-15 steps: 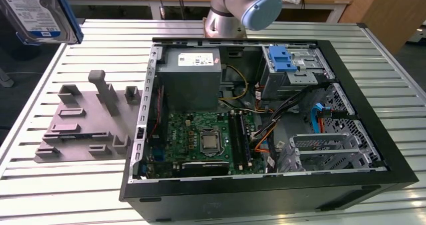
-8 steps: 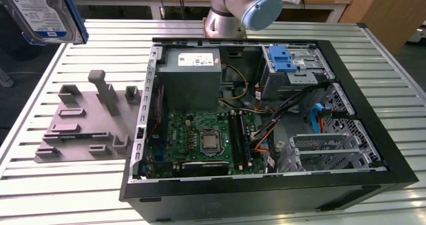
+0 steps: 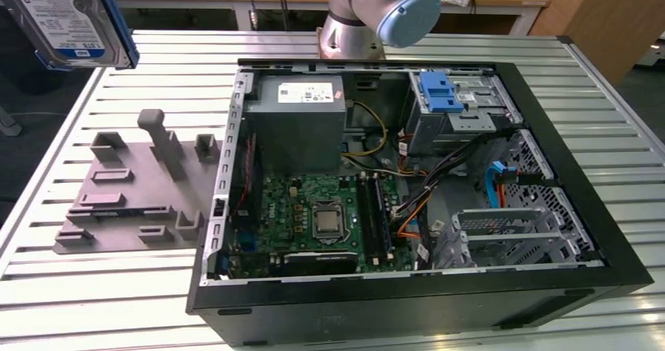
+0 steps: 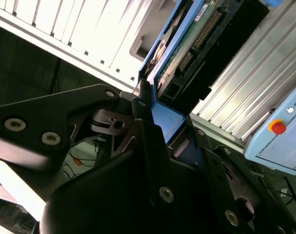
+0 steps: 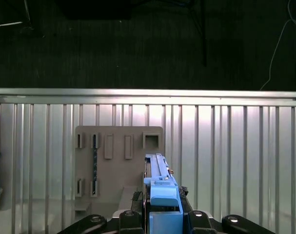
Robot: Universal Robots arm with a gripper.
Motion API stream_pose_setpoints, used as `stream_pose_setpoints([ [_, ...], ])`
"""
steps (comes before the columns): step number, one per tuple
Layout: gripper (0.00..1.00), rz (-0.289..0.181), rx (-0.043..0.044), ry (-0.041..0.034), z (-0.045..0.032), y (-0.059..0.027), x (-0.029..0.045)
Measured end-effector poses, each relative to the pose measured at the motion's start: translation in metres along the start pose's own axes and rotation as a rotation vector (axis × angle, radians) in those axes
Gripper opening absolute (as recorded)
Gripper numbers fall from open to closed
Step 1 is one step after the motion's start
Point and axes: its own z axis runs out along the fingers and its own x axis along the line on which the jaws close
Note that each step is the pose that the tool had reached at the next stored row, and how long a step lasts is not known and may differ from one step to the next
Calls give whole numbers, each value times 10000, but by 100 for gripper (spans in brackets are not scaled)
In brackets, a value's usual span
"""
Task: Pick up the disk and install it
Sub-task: 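Pick up the disk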
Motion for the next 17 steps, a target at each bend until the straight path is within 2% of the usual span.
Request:
stream_pose_setpoints([
  [17, 36, 2, 0, 0, -1, -150, -1],
])
